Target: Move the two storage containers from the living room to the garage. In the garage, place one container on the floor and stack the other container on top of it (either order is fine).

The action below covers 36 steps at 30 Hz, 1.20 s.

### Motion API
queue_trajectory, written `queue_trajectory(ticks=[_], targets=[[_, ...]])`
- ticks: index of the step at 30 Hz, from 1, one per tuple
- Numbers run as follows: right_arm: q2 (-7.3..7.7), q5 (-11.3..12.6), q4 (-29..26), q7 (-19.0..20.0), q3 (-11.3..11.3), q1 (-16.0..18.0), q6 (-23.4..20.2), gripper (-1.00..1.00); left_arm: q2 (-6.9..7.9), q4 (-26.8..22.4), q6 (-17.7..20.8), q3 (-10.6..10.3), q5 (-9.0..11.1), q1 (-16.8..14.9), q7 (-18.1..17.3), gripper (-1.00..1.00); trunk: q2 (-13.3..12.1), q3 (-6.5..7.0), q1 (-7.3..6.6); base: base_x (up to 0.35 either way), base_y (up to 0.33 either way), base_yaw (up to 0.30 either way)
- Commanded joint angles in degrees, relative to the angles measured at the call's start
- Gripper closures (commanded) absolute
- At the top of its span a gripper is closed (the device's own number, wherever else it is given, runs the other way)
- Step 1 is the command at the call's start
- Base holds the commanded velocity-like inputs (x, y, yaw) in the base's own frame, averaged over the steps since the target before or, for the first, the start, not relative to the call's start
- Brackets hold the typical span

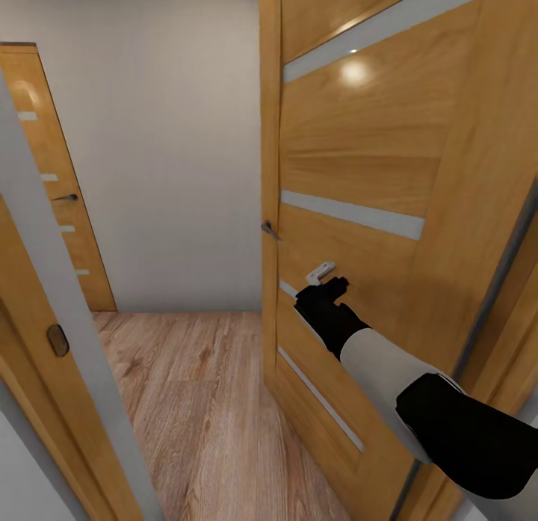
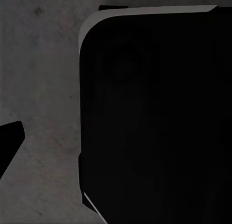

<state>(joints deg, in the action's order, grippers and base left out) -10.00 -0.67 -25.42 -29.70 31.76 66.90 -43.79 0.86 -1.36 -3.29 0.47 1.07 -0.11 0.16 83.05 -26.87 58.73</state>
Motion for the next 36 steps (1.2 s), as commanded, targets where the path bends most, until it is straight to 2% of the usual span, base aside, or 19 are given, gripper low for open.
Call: queue_trajectory(ticks=[1, 9, 17, 18, 20, 24, 28, 29, 32, 36], targets=[[0.0, -1.66, 0.05, -0.62, 0.03, 0.07, -1.35, -1.0, 0.01, -0.05, -0.14, 0.06, 0.1, 0.02, 0.01, -1.0, 0.03, -0.06, 0.0, 0.0, 0.0, 0.0], [0.0, -1.52, -0.88, -2.26, 0.06, 0.07, -1.94, -1.0, 0.06, -0.05, -0.12, 0.11, 0.08, 0.02, -0.03, -1.0, 0.03, -0.06, 0.0, 0.0, 0.0, 0.0], [0.0, -1.01, -7.16, -2.34, -0.06, 0.07, -7.17, -1.0, 0.02, -0.05, -0.12, 0.12, 0.09, 0.02, -0.07, -1.0, 0.03, -0.06, 0.0, 0.0, 0.0, 0.0], [0.0, -0.38, -8.3, -2.34, -0.08, 0.07, -7.98, -1.0, 0.02, -0.05, -0.12, 0.1, 0.08, 0.02, -0.07, -1.0, 0.03, -0.06, 0.0, 0.0, 0.0, 0.0], [0.0, 2.9, -11.63, -2.37, -0.14, 0.07, -10.21, -1.0, -0.02, -0.05, -0.14, 0.07, 0.08, 0.02, -0.08, -1.0, 0.03, -0.06, 0.0, 0.0, 0.0, 0.0], [0.0, 5.1, -16.07, -2.38, -0.2, 0.01, -11.42, -1.0, 0.0, -0.05, -0.14, 0.06, 0.08, 0.03, -0.08, -1.0, 0.03, -0.06, 0.0, 0.0, 0.0, 0.0], [0.0, 6.94, -17.42, -2.38, -0.19, -0.01, -11.76, -1.0, 0.01, -0.05, -0.14, 0.06, 0.08, 0.03, -0.08, -1.0, 0.03, -0.06, 0.0, 0.0, 0.0, 0.0], [0.0, 9.14, -17.55, -2.3, -0.15, -0.01, -11.81, -1.0, -0.01, -0.05, -0.14, 0.06, 0.08, 0.02, -0.08, -1.0, 0.03, -0.06, 0.0, 0.0, 0.0, 0.0], [0.0, 11.65, -17.65, -2.23, -0.06, -0.3, -11.78, -1.0, -0.06, -0.05, -0.14, 0.06, 0.02, 0.02, -0.08, -1.0, 0.03, -0.06, 0.0, 0.0, 0.0, 0.0], [0.0, 12.55, -17.71, -2.01, -0.02, -1.17, -11.66, -1.0, -0.05, -0.05, -0.14, 0.06, 0.0, 0.02, -0.08, -1.0, 0.03, -0.06, 0.0, 0.0, 0.0, 0.0]])
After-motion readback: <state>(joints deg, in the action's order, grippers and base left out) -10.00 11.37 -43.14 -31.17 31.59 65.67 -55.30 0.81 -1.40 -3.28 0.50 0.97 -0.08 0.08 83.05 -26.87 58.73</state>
